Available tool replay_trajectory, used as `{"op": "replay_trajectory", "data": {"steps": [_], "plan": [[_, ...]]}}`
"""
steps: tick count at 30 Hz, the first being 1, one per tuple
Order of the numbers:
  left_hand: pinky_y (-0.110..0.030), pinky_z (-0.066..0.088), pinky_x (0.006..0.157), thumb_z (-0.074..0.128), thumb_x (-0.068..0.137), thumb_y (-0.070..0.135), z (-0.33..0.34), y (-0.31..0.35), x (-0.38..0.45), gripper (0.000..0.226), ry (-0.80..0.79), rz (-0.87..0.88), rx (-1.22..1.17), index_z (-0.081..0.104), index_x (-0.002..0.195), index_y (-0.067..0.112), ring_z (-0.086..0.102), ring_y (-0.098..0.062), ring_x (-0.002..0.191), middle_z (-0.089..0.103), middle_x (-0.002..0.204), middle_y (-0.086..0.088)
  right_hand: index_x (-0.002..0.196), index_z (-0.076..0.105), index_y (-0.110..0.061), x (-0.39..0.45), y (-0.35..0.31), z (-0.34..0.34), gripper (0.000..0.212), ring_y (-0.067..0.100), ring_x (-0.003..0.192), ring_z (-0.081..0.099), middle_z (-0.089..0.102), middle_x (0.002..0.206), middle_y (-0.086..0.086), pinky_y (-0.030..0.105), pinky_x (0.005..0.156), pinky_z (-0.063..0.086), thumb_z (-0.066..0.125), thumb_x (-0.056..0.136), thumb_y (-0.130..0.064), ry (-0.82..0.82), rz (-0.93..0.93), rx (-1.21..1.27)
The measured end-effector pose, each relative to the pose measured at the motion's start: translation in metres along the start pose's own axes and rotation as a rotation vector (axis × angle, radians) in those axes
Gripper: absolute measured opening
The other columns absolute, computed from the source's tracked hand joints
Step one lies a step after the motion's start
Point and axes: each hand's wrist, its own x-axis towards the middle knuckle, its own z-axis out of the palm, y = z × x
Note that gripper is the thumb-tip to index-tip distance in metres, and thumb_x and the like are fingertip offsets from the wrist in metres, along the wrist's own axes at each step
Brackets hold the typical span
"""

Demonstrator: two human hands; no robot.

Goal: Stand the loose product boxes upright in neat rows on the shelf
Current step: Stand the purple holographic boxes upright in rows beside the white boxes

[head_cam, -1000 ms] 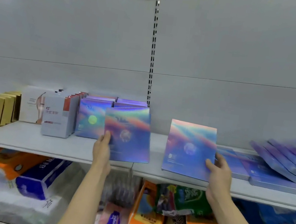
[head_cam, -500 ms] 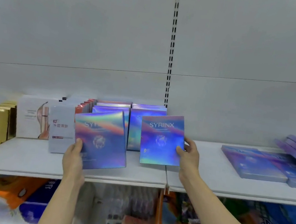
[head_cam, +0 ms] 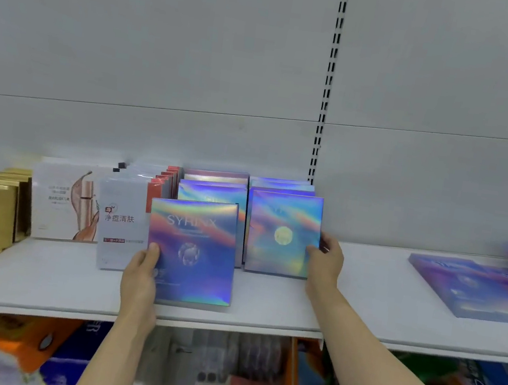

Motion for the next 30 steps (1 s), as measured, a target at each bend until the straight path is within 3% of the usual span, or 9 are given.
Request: {"op": "replay_trajectory", "data": {"steps": [3, 7, 10, 12, 17, 20, 23, 26, 30], "plan": [[-0.027, 0.048, 0.073, 0.053, 0.102, 0.026, 0.005, 0.001, 0.000, 0.012, -0.010, 0.013, -0.017, 0.059, 0.091, 0.029, 0.060, -0.008, 0.088, 0.064, 0.098, 0.007, 0.103, 0.064, -0.009, 0.008, 0.003, 0.008, 0.035, 0.021, 0.094, 0.064, 0.068, 0.102, 0.008, 0.034, 0.083, 0.054, 0.052, 0.077, 0.012, 0.011, -0.046, -0.077], [-0.026, 0.048, 0.073, 0.052, 0.102, 0.026, 0.010, -0.002, 0.001, 0.012, -0.010, 0.013, -0.017, 0.059, 0.092, 0.027, 0.061, -0.008, 0.087, 0.065, 0.097, 0.007, 0.114, 0.062, -0.006, 0.009, 0.003, 0.011, 0.043, 0.027, 0.106, 0.060, 0.062, 0.114, 0.012, 0.028, 0.085, 0.048, 0.052, 0.076, 0.012, -0.004, -0.146, -0.259], [-0.026, 0.048, 0.071, 0.051, 0.102, 0.028, 0.012, -0.011, 0.008, 0.015, -0.001, 0.005, 0.009, 0.059, 0.092, 0.020, 0.061, -0.010, 0.086, 0.065, 0.096, 0.005, 0.134, 0.048, -0.005, -0.003, 0.001, 0.002, 0.058, 0.028, 0.122, 0.044, 0.047, 0.132, 0.012, 0.027, 0.096, 0.039, 0.063, 0.079, 0.005, -0.009, -0.395, -0.616], [-0.026, 0.049, 0.072, 0.050, 0.103, 0.030, 0.016, -0.016, 0.013, 0.019, 0.000, 0.007, 0.046, 0.058, 0.098, 0.014, 0.060, -0.012, 0.087, 0.064, 0.096, 0.002, 0.139, 0.045, -0.002, -0.011, 0.003, -0.003, 0.067, 0.032, 0.128, 0.042, 0.046, 0.139, 0.014, 0.038, 0.104, 0.040, 0.072, 0.077, -0.001, -0.045, -0.646, -0.777], [-0.028, 0.049, 0.075, 0.048, 0.103, 0.032, 0.027, -0.031, 0.029, 0.027, 0.034, 0.018, 0.090, 0.058, 0.110, 0.008, 0.058, -0.018, 0.093, 0.064, 0.104, -0.004, 0.141, 0.045, -0.003, -0.040, 0.006, 0.001, 0.069, 0.025, 0.134, 0.038, 0.047, 0.145, 0.013, 0.036, 0.110, 0.033, 0.072, 0.080, -0.023, -0.334, -1.075, -0.890], [-0.035, 0.047, 0.082, 0.053, 0.100, 0.026, 0.029, -0.039, 0.035, 0.017, 0.064, 0.141, 0.241, 0.056, 0.112, 0.015, 0.057, -0.023, 0.100, 0.062, 0.110, -0.006, 0.137, 0.050, -0.003, -0.057, 0.012, 0.013, 0.078, 0.027, 0.128, 0.048, 0.051, 0.142, 0.014, 0.038, 0.105, 0.042, 0.078, 0.070, -0.032, -0.531, -1.185, -0.988], [-0.048, 0.045, 0.100, 0.065, 0.083, 0.012, 0.025, -0.046, 0.037, 0.053, -0.036, 0.348, 0.526, 0.049, 0.133, 0.017, 0.052, -0.028, 0.115, 0.057, 0.126, -0.007, 0.132, 0.054, 0.000, -0.063, 0.023, 0.023, 0.092, 0.033, 0.110, 0.064, 0.052, 0.140, 0.020, 0.040, 0.087, 0.055, 0.092, 0.053, -0.027, -0.606, -1.091, -1.071], [-0.043, 0.032, 0.114, 0.074, 0.075, 0.000, 0.016, -0.051, 0.038, 0.093, -0.182, 0.507, 0.784, 0.027, 0.154, 0.012, 0.036, -0.028, 0.136, 0.038, 0.151, -0.012, 0.129, 0.057, 0.001, -0.065, 0.027, 0.027, 0.088, 0.031, 0.101, 0.067, 0.051, 0.140, 0.021, 0.036, 0.081, 0.056, 0.093, 0.051, -0.021, -0.573, -1.089, -1.075], [-0.033, 0.012, 0.117, 0.087, 0.070, 0.023, 0.003, -0.053, 0.046, 0.114, -0.325, 0.682, 1.054, 0.015, 0.157, 0.013, 0.005, -0.019, 0.149, 0.003, 0.163, -0.013, 0.126, 0.061, 0.000, -0.062, 0.029, 0.037, 0.091, 0.027, 0.112, 0.064, 0.056, 0.136, 0.018, 0.036, 0.089, 0.052, 0.094, 0.045, -0.022, -0.528, -1.101, -1.096]]}}
